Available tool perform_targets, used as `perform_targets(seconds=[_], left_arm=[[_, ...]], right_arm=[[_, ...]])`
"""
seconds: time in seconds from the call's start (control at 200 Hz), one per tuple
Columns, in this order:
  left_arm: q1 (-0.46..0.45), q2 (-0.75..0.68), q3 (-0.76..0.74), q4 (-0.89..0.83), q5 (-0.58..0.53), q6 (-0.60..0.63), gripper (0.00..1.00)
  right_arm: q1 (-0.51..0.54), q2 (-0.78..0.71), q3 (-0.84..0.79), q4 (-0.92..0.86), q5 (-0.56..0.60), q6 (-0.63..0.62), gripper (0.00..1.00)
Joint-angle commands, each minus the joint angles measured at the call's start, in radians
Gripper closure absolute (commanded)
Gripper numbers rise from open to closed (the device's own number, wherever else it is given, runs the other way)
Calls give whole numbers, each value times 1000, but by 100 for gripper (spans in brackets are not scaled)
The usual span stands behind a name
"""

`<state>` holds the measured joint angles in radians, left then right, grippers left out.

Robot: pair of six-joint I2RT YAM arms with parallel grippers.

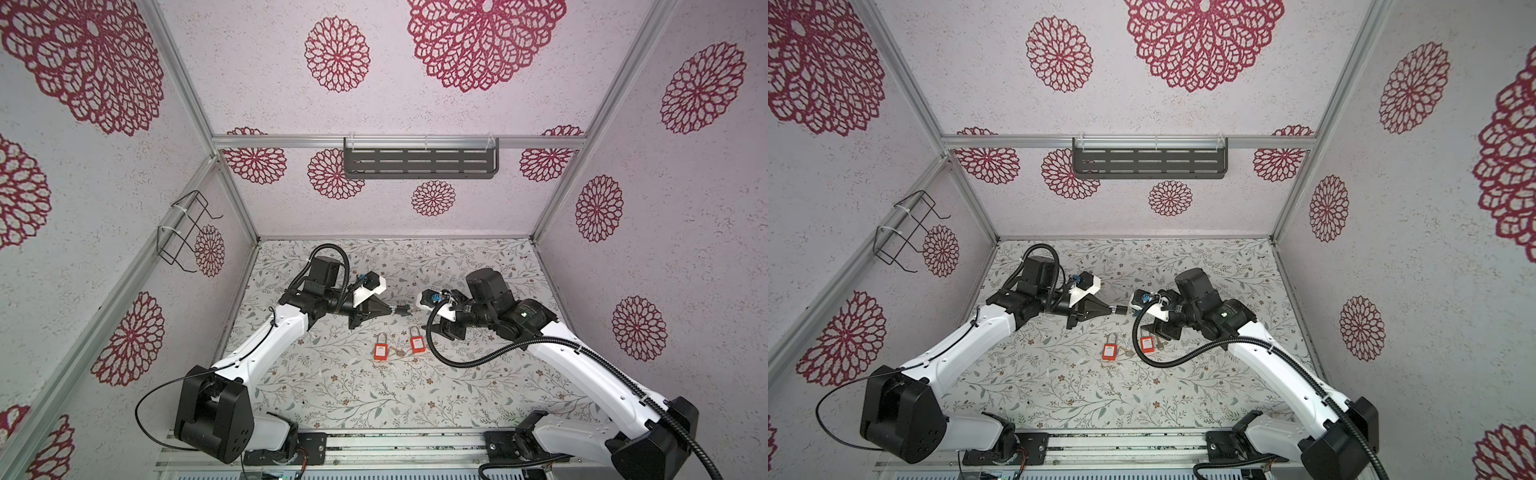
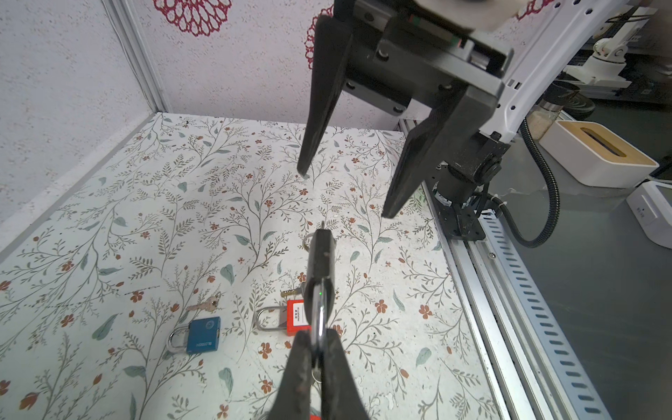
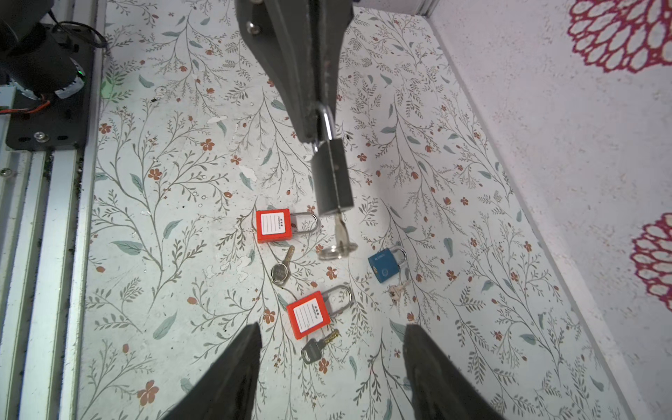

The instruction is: Lock with the key

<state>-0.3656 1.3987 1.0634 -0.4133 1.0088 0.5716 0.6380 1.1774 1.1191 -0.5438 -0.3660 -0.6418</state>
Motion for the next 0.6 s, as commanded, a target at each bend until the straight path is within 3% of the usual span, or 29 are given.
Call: perform_targets(seconds=[0.0, 0.595], left_arm=[[6, -25, 18, -10, 24, 22, 100], [-11, -49, 9, -57, 7, 63, 100]], right_arm=[[-9, -22, 17, -35, -12, 28, 37], [-11, 89, 108, -3, -162, 13, 62]])
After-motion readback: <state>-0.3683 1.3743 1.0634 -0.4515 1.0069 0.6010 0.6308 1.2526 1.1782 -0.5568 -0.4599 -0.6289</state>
